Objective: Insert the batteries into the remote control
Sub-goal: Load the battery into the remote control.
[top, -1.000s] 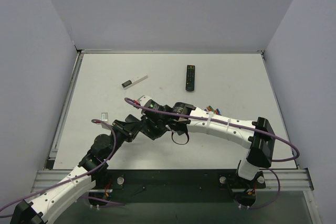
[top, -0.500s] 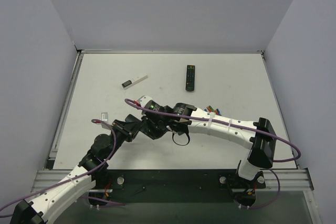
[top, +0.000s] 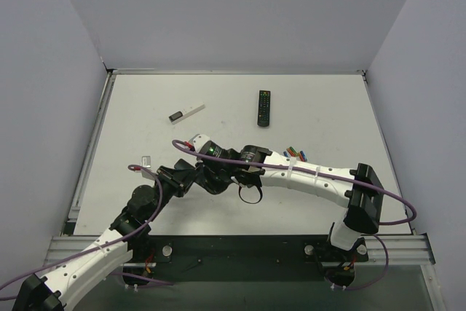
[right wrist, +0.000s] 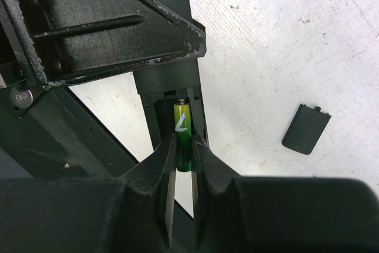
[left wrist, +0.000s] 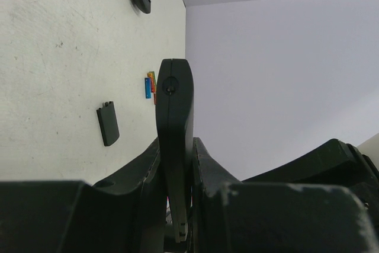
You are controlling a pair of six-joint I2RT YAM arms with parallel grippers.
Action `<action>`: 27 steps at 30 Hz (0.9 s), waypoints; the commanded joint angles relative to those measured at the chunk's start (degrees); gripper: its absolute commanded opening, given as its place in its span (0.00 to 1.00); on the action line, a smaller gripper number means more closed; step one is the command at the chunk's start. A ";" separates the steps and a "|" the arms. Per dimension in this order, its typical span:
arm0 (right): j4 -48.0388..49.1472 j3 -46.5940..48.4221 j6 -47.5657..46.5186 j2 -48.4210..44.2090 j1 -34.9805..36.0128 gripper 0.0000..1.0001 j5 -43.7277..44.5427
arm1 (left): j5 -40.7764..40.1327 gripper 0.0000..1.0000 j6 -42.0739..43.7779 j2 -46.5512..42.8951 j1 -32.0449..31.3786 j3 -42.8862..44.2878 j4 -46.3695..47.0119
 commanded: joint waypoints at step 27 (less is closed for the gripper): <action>0.31 -1.12 1.46 -3.42 -0.07 0.20 2.48 | 0.13 0.00 -1.88 -1.86 -0.12 0.70 2.07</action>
